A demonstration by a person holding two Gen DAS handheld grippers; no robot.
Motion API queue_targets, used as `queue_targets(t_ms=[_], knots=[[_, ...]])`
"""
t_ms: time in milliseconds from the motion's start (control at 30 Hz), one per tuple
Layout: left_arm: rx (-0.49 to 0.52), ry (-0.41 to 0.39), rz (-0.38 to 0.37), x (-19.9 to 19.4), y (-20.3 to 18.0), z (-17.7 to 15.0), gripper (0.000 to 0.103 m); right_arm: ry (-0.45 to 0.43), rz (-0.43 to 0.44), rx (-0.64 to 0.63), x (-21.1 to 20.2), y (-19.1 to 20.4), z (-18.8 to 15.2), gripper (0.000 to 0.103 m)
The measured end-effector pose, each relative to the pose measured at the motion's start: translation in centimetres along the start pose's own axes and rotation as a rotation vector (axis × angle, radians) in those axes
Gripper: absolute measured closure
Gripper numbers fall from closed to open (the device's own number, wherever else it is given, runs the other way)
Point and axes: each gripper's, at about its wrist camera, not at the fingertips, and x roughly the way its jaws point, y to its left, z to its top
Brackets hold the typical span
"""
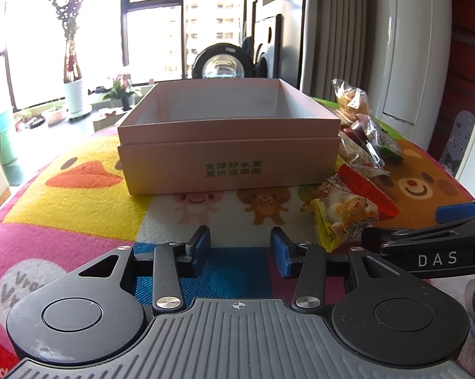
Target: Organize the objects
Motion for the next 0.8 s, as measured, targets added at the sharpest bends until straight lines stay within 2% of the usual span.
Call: queue_targets(t_ms=[600,800], knots=[[-0.012,-0.001,-0.008,0.0,0.0,0.1,0.055,0.012,-0.01,0.005,0.0,0.2,0.1,0.0],[-0.002,0.015,-0.055,-0.3,0.8,1.0,0.056,0.012,-0.002,0.005,0.1,0.0,0.2,0.0]])
